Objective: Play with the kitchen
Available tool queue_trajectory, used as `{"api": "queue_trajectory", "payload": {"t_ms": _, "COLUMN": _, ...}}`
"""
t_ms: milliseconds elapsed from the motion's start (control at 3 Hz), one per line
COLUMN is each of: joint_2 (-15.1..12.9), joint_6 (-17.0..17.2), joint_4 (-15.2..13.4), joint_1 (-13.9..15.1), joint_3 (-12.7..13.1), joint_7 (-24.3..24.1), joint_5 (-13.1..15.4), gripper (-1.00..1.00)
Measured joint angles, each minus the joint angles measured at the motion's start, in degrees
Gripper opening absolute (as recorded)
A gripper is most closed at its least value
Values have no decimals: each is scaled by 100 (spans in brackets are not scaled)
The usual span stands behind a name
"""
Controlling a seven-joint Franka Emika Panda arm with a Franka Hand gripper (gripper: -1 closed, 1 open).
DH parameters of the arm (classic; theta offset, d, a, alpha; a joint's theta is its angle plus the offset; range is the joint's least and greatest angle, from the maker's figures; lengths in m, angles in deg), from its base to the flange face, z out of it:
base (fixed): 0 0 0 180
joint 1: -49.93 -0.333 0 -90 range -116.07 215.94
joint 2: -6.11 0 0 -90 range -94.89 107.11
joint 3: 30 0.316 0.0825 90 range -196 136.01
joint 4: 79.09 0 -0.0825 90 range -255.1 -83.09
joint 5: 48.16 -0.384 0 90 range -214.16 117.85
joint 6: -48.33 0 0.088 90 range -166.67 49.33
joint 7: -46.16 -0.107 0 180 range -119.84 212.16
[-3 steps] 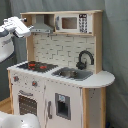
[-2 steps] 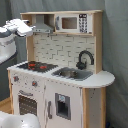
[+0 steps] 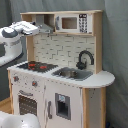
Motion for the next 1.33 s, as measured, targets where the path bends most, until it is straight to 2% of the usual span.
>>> {"api": "queue_trajectory", "payload": {"t_ms": 667, "joint_2": -57, "joint_6": -740, "joint_4": -634, "joint_1": -5, "joint_3": -97, "joint_7": 851, "joint_5": 0, "gripper": 100}}
{"api": "queue_trajectory", "payload": {"t_ms": 1000, "joint_2": -173, "joint_6": -1042, "joint_4": -846, "joint_1": 8, "joint_3": -144, "joint_7": 1359, "joint_5": 0, "gripper": 100}}
{"api": "queue_trajectory", "payload": {"t_ms": 1333, "joint_2": -459, "joint_6": -1219, "joint_4": -868, "joint_1": 41, "joint_3": -205, "joint_7": 1831, "joint_5": 0, "gripper": 100}}
